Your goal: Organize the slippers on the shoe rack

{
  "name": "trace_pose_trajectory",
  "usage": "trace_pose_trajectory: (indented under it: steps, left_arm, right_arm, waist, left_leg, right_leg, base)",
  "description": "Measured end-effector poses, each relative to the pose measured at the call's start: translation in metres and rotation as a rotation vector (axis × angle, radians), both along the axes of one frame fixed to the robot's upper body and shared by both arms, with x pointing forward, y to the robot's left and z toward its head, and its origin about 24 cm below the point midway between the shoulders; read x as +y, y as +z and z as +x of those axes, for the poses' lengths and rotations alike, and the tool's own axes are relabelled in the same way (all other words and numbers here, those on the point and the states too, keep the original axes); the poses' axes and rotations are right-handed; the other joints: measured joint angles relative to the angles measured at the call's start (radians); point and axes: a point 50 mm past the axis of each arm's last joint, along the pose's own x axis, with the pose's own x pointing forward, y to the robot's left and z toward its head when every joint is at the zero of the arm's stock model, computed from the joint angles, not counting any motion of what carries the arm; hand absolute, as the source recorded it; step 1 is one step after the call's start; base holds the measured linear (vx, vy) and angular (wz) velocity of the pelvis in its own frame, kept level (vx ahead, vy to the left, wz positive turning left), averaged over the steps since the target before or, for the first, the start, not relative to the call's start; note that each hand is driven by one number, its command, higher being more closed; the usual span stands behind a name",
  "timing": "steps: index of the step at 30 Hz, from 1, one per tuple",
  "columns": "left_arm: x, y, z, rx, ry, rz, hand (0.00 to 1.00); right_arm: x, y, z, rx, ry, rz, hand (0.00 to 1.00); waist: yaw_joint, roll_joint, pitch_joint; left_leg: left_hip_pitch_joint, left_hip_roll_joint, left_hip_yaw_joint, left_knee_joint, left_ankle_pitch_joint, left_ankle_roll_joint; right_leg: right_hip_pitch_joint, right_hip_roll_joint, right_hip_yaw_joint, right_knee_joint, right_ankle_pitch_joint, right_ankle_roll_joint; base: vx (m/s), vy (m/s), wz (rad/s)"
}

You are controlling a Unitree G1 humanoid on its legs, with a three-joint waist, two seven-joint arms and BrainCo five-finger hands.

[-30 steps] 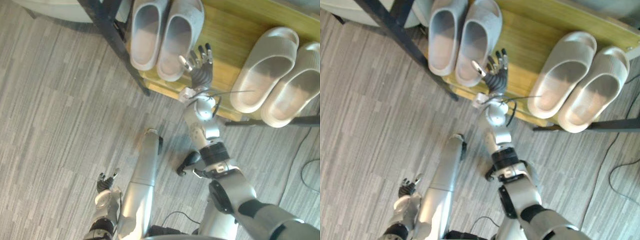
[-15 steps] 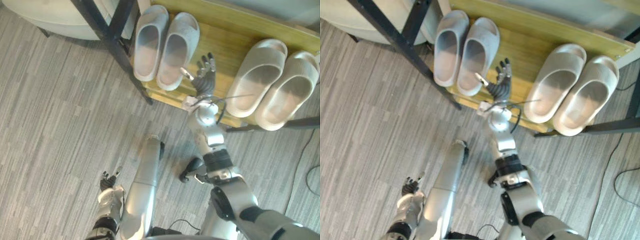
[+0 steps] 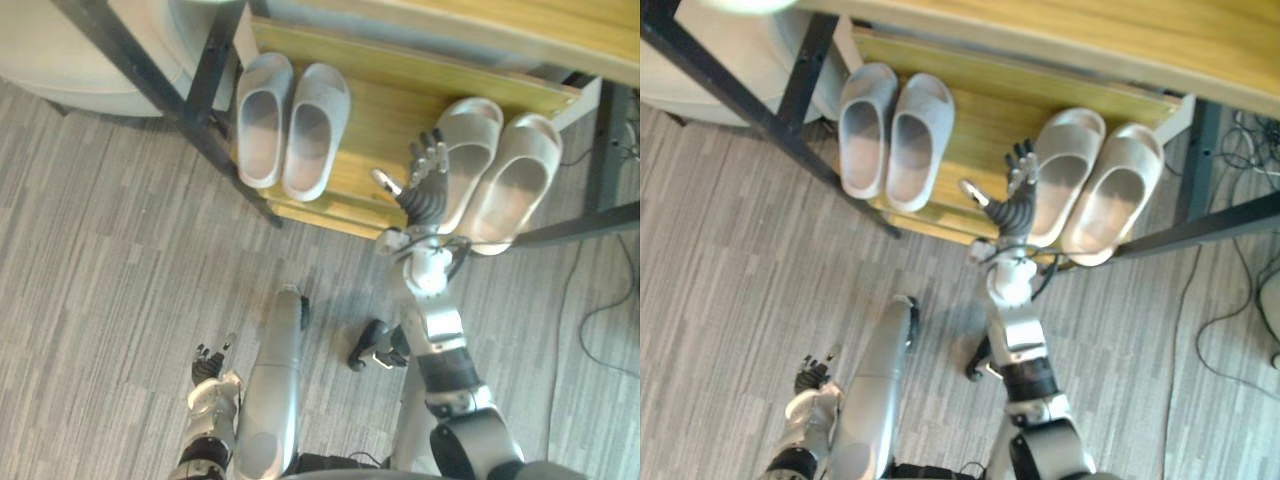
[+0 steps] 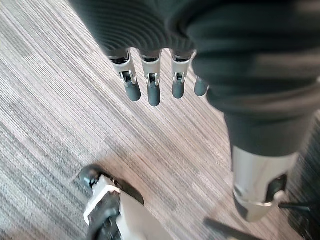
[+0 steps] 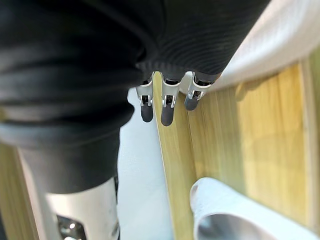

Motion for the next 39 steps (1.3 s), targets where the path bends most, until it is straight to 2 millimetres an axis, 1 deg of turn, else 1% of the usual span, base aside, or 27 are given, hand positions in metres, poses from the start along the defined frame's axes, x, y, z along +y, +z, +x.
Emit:
trace_pose_trajectory:
  steps: [1, 2, 3, 4, 5, 6, 7, 8, 9, 10, 11, 12, 13, 14, 15, 17, 18, 21, 22, 24, 25, 28, 29, 34, 35, 36, 39]
  left_arm:
    - [0.0, -0.001, -0.003, 0.0, -0.004, 0.007, 0.0]
    - [0.0, -0.002, -0.004, 0.004, -0.005, 0.009, 0.0]
    - [0.001, -0.004, -0.011, 0.017, -0.008, 0.015, 0.0]
    - [0.001, -0.007, -0.016, 0.026, -0.016, 0.02, 0.0]
    - [0.003, -0.01, -0.024, 0.049, -0.038, 0.033, 0.0]
    - [0.003, -0.011, -0.027, 0.06, -0.051, 0.043, 0.0]
    - [0.005, -0.014, -0.034, 0.082, -0.065, 0.053, 0.0]
    - [0.008, -0.017, -0.041, 0.111, -0.091, 0.077, 0.0]
    - [0.009, -0.018, -0.044, 0.119, -0.099, 0.084, 0.0]
    - [0.01, -0.021, -0.051, 0.155, -0.134, 0.104, 0.0]
    - [0.01, -0.023, -0.052, 0.17, -0.152, 0.112, 0.0]
    - [0.01, -0.023, -0.053, 0.177, -0.16, 0.115, 0.0]
    - [0.01, -0.025, -0.055, 0.188, -0.187, 0.118, 0.0]
    - [0.008, -0.028, -0.06, 0.211, -0.223, 0.125, 0.0]
    - [0.008, -0.028, -0.061, 0.215, -0.227, 0.123, 0.0]
    - [-0.002, -0.032, -0.063, 0.232, -0.296, 0.121, 0.0]
    - [-0.003, -0.032, -0.063, 0.234, -0.301, 0.12, 0.0]
    - [-0.015, -0.036, -0.065, 0.248, -0.36, 0.107, 0.0]
    - [-0.016, -0.036, -0.065, 0.25, -0.367, 0.108, 0.0]
    - [-0.018, -0.04, -0.07, 0.278, -0.382, 0.107, 0.0]
    - [-0.018, -0.04, -0.071, 0.282, -0.385, 0.107, 0.0]
    - [-0.021, -0.041, -0.072, 0.301, -0.416, 0.114, 0.0]
    - [-0.026, -0.042, -0.072, 0.304, -0.446, 0.117, 0.0]
    - [-0.031, -0.043, -0.073, 0.313, -0.485, 0.127, 0.0]
    - [-0.035, -0.043, -0.073, 0.313, -0.52, 0.136, 0.0]
    - [-0.035, -0.043, -0.073, 0.313, -0.526, 0.137, 0.0]
    - [-0.044, -0.041, -0.067, 0.292, -0.62, 0.171, 0.0]
  right_arm:
    - [-0.004, -0.013, -0.008, 0.038, -0.011, -0.025, 0.0]
    - [-0.006, -0.019, -0.011, 0.056, -0.012, -0.029, 0.0]
    - [-0.01, -0.034, -0.019, 0.106, -0.009, -0.046, 0.0]
    - [-0.013, -0.044, -0.025, 0.139, -0.011, -0.07, 0.0]
    - [-0.018, -0.058, -0.034, 0.189, -0.01, -0.105, 0.0]
    - [-0.022, -0.065, -0.039, 0.217, -0.012, -0.124, 0.0]
    - [-0.026, -0.077, -0.047, 0.26, -0.017, -0.16, 0.0]
    - [-0.031, -0.09, -0.056, 0.314, -0.013, -0.201, 0.0]
    - [-0.033, -0.096, -0.059, 0.34, -0.014, -0.223, 0.0]
    - [-0.039, -0.116, -0.066, 0.423, -0.014, -0.267, 0.0]
    - [-0.044, -0.128, -0.07, 0.476, -0.022, -0.297, 0.0]
    - [-0.045, -0.132, -0.071, 0.497, -0.024, -0.304, 0.0]
    - [-0.05, -0.145, -0.075, 0.557, -0.031, -0.316, 0.0]
    - [-0.054, -0.17, -0.083, 0.673, -0.029, -0.348, 0.0]
    - [-0.055, -0.175, -0.085, 0.697, -0.026, -0.353, 0.0]
    - [-0.064, -0.208, -0.102, 0.876, -0.021, -0.381, 0.0]
    - [-0.064, -0.211, -0.104, 0.893, -0.02, -0.385, 0.0]
    - [-0.073, -0.239, -0.121, 1.062, -0.01, -0.413, 0.0]
    - [-0.074, -0.243, -0.123, 1.085, -0.012, -0.41, 0.0]
    - [-0.083, -0.257, -0.136, 1.196, -0.028, -0.402, 0.0]
    - [-0.085, -0.259, -0.138, 1.208, -0.031, -0.4, 0.0]
    - [-0.092, -0.267, -0.149, 1.283, -0.045, -0.396, 0.0]
    - [-0.095, -0.27, -0.154, 1.311, -0.062, -0.378, 0.0]
    - [-0.095, -0.274, -0.159, 1.351, -0.063, -0.366, 0.0]
    - [-0.095, -0.274, -0.16, 1.353, -0.065, -0.364, 0.0]
    - [-0.096, -0.275, -0.16, 1.354, -0.066, -0.364, 0.0]
    - [-0.098, -0.277, -0.163, 1.375, -0.077, -0.35, 0.0]
  waist:
    - [-0.004, 0.0, 0.0]
    - [-0.004, -0.001, 0.0]
    - [-0.009, -0.002, -0.001]
    - [-0.012, -0.002, -0.001]
    - [-0.017, -0.004, -0.004]
    - [-0.02, -0.007, -0.007]
    - [-0.027, -0.012, -0.02]
    - [-0.037, -0.022, -0.051]
    - [-0.039, -0.026, -0.064]
    - [-0.042, -0.032, -0.098]
    - [-0.044, -0.033, -0.118]
    - [-0.045, -0.033, -0.125]
    - [-0.045, -0.034, -0.142]
    - [-0.052, -0.034, -0.181]
    - [-0.054, -0.033, -0.189]
    - [-0.059, -0.016, -0.233]
    - [-0.059, -0.015, -0.236]
    - [-0.067, 0.013, -0.261]
    - [-0.07, 0.016, -0.265]
    - [-0.084, 0.029, -0.279]
    - [-0.085, 0.031, -0.281]
    - [-0.09, 0.04, -0.287]
    - [-0.09, 0.049, -0.297]
    - [-0.09, 0.06, -0.314]
    - [-0.094, 0.065, -0.317]
    - [-0.095, 0.065, -0.317]
    - [-0.096, 0.067, -0.334]
  left_leg:
    - [0.041, 0.0, 0.007, -0.048, 0.01, 0.007]
    - [0.061, 0.001, 0.014, -0.07, 0.018, 0.008]
    - [0.111, 0.001, 0.028, -0.117, 0.03, 0.009]
    - [0.148, -0.002, 0.034, -0.152, 0.038, 0.009]
    - [0.206, -0.005, 0.047, -0.206, 0.051, 0.013]
    - [0.231, -0.006, 0.052, -0.232, 0.056, 0.015]
    - [0.276, -0.013, 0.06, -0.289, 0.072, 0.018]
    - [0.31, -0.019, 0.068, -0.347, 0.09, 0.022]
    - [0.322, -0.019, 0.074, -0.369, 0.097, 0.021]
    - [0.379, -0.019, 0.089, -0.446, 0.119, 0.025]
    - [0.408, -0.022, 0.095, -0.486, 0.13, 0.025]
    - [0.417, -0.022, 0.098, -0.5, 0.134, 0.026]
    - [0.45, -0.024, 0.107, -0.539, 0.146, 0.027]
    - [0.497, -0.034, 0.111, -0.602, 0.17, 0.028]
    - [0.504, -0.036, 0.112, -0.614, 0.175, 0.03]
    - [0.575, -0.043, 0.12, -0.726, 0.216, 0.03]
    - [0.584, -0.043, 0.122, -0.738, 0.22, 0.03]
    - [0.654, -0.043, 0.136, -0.841, 0.26, 0.034]
    - [0.658, -0.043, 0.136, -0.85, 0.263, 0.035]
    - [0.692, -0.044, 0.137, -0.882, 0.272, 0.034]
    - [0.695, -0.045, 0.137, -0.883, 0.272, 0.034]
    - [0.73, -0.053, 0.134, -0.91, 0.284, 0.037]
    - [0.738, -0.057, 0.134, -0.927, 0.29, 0.043]
    - [0.766, -0.065, 0.127, -0.973, 0.319, 0.051]
    - [0.783, -0.07, 0.112, -0.988, 0.329, 0.057]
    - [0.786, -0.07, 0.111, -0.99, 0.33, 0.057]
    - [0.807, -0.074, 0.107, -1.017, 0.344, 0.063]
  right_leg:
    - [0.04, 0.003, -0.01, -0.047, 0.017, 0.005]
    - [0.058, 0.005, -0.011, -0.068, 0.026, 0.003]
    - [0.104, 0.009, -0.013, -0.115, 0.046, 0.001]
    - [0.138, 0.01, -0.015, -0.147, 0.055, 0.007]
    - [0.192, 0.012, -0.02, -0.197, 0.072, 0.011]
    - [0.214, 0.013, -0.022, -0.222, 0.08, 0.016]
    - [0.252, 0.015, -0.027, -0.271, 0.096, 0.026]
    - [0.28, 0.018, -0.032, -0.322, 0.114, 0.031]
    - [0.288, 0.021, -0.03, -0.34, 0.122, 0.035]
    - [0.333, 0.035, -0.03, -0.415, 0.151, 0.043]
    - [0.356, 0.041, -0.029, -0.451, 0.164, 0.048]
    - [0.364, 0.043, -0.03, -0.465, 0.17, 0.048]
    - [0.39, 0.049, -0.029, -0.503, 0.184, 0.052]
    - [0.427, 0.051, -0.033, -0.556, 0.203, 0.063]
    - [0.433, 0.052, -0.033, -0.566, 0.207, 0.065]
    - [0.495, 0.07, -0.039, -0.668, 0.251, 0.08]
    - [0.502, 0.073, -0.038, -0.68, 0.256, 0.08]
    - [0.568, 0.105, -0.034, -0.805, 0.32, 0.093]
    - [0.576, 0.108, -0.035, -0.821, 0.328, 0.095]
    - [0.631, 0.128, -0.036, -0.905, 0.373, 0.102]
    - [0.638, 0.129, -0.036, -0.916, 0.378, 0.103]
    - [0.699, 0.14, -0.042, -1.003, 0.422, 0.113]
    - [0.714, 0.147, -0.043, -1.04, 0.445, 0.114]
    - [0.734, 0.153, -0.046, -1.081, 0.471, 0.113]
    - [0.754, 0.154, -0.051, -1.092, 0.475, 0.115]
    - [0.757, 0.154, -0.053, -1.094, 0.476, 0.116]
    - [0.772, 0.155, -0.056, -1.107, 0.48, 0.117]
  base:
    - [0.09, 0.026, 0.01]
    - [0.13, 0.031, -0.01]
    - [0.14, 0.034, -0.03]
    - [0.14, 0.037, -0.03]
    - [0.15, 0.044, -0.03]
    - [0.15, 0.043, -0.02]
    - [0.18, 0.048, 0.01]
    - [0.15, 0.036, 0.0]
    - [0.19, 0.048, -0.12]
    - [0.17, 0.046, -0.18]
    - [0.16, 0.051, -0.17]
    - [0.12, 0.047, -0.11]
    - [0.18, 0.078, -0.08]
    - [0.15, 0.066, -0.07]
    - [0.15, 0.068, 0.0]
    - [0.14, 0.073, -0.05]
    - [0.12, 0.077, -0.11]
    - [0.09, 0.068, -0.16]
    - [0.06, 0.053, -0.08]
    - [0.05, 0.046, -0.04]
    - [0.03, 0.044, -0.03]
    - [0.0, 0.054, 0.0]
    - [-0.02, 0.035, 0.02]
    - [-0.04, 0.019, 0.04]
    - [-0.04, 0.012, 0.12]
    - [-0.04, 0.011, 0.15]
    - [-0.04, 0.01, 0.03]
